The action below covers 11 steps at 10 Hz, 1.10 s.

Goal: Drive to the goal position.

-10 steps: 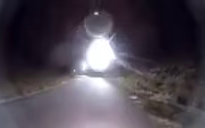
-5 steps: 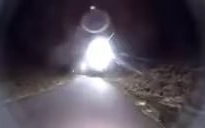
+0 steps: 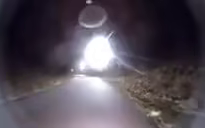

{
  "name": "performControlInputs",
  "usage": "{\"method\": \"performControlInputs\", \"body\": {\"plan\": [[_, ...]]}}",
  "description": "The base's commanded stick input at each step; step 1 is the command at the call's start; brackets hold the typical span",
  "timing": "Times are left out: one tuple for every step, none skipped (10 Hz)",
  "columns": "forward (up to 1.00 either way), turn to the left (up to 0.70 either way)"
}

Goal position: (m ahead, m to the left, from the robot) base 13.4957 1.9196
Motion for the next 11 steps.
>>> {"method": "performControlInputs", "body": {"plan": [[1.00, 0.00], [1.00, 0.00], [1.00, 0.00], [1.00, 0.00], [1.00, 0.00], [1.00, 0.01], [1.00, 0.18], [1.00, 0.36], [1.00, 0.39], [1.00, 0.39], [1.00, 0.22]]}}
